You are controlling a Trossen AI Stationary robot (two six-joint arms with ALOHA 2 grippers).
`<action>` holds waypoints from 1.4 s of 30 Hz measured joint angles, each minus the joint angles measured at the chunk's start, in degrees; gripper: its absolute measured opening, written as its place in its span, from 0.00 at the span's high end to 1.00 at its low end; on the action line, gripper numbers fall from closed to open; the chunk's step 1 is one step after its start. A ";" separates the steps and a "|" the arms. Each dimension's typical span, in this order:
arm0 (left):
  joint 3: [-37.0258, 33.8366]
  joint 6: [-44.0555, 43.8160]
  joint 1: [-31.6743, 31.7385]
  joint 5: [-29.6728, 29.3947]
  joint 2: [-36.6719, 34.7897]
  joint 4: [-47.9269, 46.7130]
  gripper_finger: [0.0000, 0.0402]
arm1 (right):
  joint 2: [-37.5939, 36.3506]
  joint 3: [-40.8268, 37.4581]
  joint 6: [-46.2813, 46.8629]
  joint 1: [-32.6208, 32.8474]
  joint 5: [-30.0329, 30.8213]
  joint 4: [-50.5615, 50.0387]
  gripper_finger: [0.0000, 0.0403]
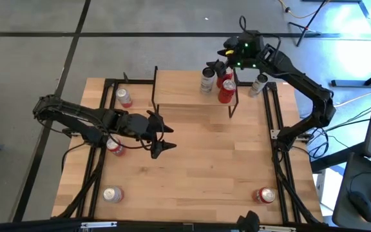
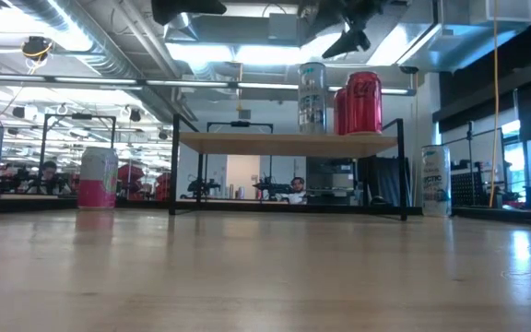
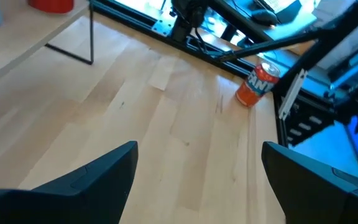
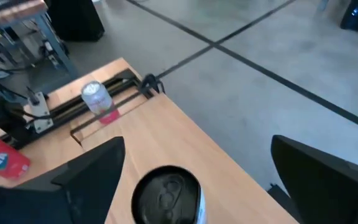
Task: Place canned beverage on shelf
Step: Put the bottom white and blue soda can on the shelf
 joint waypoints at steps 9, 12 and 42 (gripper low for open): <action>0.00 3.00 2.01 2.52 -1.58 -4.43 0.16 | 0.07 9.17 1.98 -0.04 6.57 -19.27 0.08; 0.00 2.66 2.89 2.54 -2.65 -6.35 0.16 | 0.00 12.46 2.79 -0.07 15.12 -28.18 0.11; 0.00 2.88 6.10 5.32 -3.80 -9.00 0.16 | 0.32 9.36 -2.53 0.66 7.99 -18.73 0.24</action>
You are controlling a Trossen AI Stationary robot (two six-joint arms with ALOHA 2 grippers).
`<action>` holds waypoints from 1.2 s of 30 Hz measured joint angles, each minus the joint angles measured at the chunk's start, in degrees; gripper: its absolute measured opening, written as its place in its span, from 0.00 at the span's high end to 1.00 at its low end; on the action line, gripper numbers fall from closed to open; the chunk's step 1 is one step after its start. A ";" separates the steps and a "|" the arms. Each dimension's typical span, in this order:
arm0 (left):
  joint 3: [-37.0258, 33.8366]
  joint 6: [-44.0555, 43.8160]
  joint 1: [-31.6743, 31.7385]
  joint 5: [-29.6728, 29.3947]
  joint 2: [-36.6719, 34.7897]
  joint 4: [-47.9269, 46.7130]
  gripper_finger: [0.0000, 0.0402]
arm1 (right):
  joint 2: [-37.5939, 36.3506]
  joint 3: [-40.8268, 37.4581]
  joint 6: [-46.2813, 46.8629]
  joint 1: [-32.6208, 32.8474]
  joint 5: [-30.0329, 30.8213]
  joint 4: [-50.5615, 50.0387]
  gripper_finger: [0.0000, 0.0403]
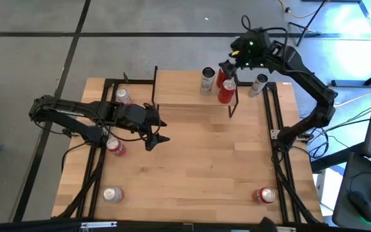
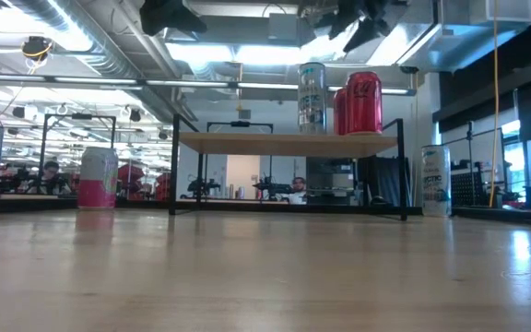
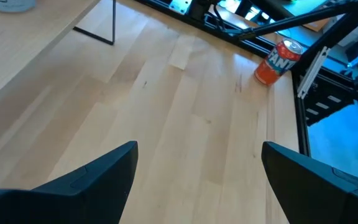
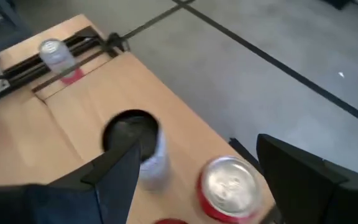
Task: Place canned beverage on shelf
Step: Put the bottom white and blue soda can on the shelf
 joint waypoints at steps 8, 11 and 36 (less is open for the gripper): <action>0.00 -0.04 -0.28 1.36 0.00 0.07 0.16 | 1.15 -1.92 -3.33 5.10 -4.44 10.49 0.24; 0.00 -0.04 -0.28 2.37 0.00 0.11 0.16 | 1.15 -5.06 -4.56 5.53 -6.54 14.72 0.24; 0.00 0.56 -0.24 1.89 0.00 -0.44 0.16 | 0.73 -19.39 -8.45 5.30 -2.23 23.56 0.24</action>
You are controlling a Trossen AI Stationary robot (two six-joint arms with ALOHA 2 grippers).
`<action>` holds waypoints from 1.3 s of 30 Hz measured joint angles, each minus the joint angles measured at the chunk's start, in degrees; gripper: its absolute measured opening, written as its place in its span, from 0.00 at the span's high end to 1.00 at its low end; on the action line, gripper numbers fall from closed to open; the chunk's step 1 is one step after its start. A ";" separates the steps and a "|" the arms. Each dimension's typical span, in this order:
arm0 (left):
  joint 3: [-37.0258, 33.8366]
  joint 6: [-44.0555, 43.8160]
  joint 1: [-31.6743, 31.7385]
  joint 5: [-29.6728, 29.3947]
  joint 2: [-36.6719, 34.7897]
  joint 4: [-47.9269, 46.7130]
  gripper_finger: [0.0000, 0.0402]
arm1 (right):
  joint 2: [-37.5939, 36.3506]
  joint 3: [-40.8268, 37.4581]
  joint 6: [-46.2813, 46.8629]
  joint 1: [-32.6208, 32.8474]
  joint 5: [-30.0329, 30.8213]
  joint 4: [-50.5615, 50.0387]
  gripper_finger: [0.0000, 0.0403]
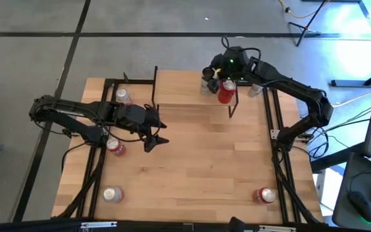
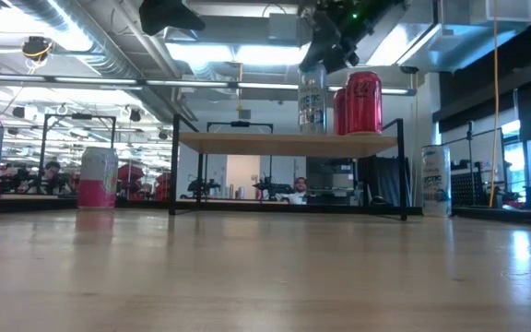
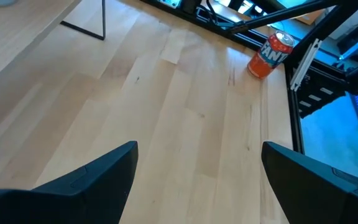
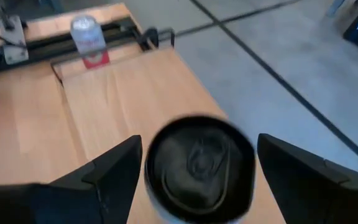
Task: Place canned beverage on shelf
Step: Put the bottom white and blue soda can on the shelf
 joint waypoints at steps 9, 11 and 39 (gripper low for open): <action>0.00 0.04 0.02 -0.43 0.00 0.56 0.16 | 0.35 0.00 -0.02 0.02 1.82 -0.11 0.25; 0.00 0.02 0.02 -0.48 0.00 0.83 0.16 | 0.74 0.04 -0.04 0.02 1.85 0.73 0.28; 0.00 -0.02 0.00 -0.63 0.00 1.14 0.16 | 1.11 1.57 -1.62 -3.34 -1.34 0.59 0.48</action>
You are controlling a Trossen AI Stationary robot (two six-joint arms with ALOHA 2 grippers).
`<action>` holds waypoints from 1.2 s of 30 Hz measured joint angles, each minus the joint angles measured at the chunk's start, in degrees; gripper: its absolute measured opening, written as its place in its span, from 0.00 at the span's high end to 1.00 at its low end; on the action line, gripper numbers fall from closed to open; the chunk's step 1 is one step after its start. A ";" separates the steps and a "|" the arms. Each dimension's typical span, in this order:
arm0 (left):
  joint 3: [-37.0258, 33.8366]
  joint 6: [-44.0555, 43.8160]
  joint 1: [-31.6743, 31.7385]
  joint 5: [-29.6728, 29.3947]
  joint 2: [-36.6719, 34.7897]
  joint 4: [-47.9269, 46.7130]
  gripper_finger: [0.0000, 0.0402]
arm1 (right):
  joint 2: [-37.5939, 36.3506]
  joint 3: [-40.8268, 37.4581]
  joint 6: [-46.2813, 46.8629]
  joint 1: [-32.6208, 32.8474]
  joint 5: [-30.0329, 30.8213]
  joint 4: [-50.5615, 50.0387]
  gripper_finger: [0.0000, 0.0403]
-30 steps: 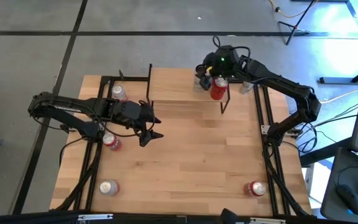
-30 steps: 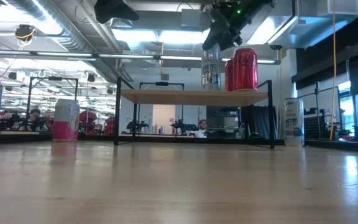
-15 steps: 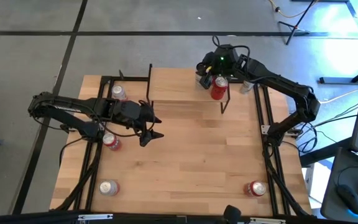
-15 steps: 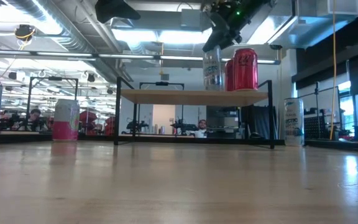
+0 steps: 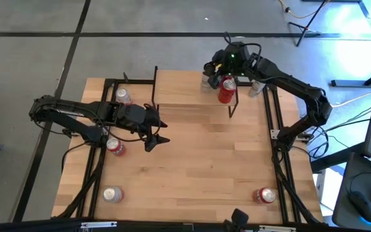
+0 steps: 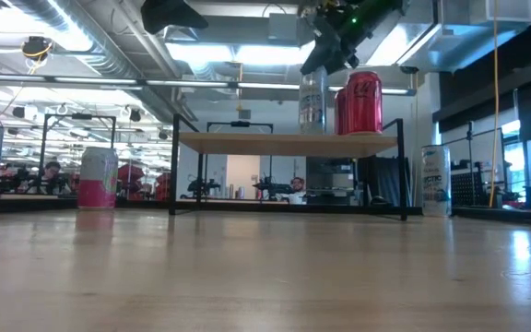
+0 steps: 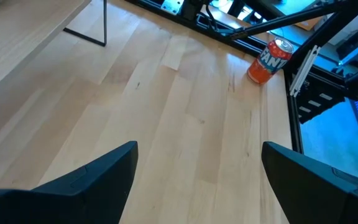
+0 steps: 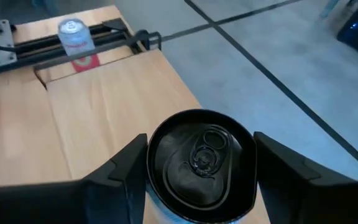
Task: Place canned beverage on shelf
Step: Put the bottom white and blue soda can on the shelf, then put the white and blue soda can aligned with the other white and blue soda can on the shelf
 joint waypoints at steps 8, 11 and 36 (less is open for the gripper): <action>0.00 -0.02 0.00 -0.02 0.00 0.46 0.16 | 0.11 -0.33 -0.54 -0.09 0.97 -0.62 0.33; 0.00 -0.02 0.00 -0.02 0.00 0.47 0.16 | 0.22 -0.30 -1.18 -0.07 0.91 -0.04 0.21; 0.00 -0.07 0.00 0.00 0.00 0.34 0.16 | -6.12 13.40 13.44 -3.99 29.96 -39.38 0.18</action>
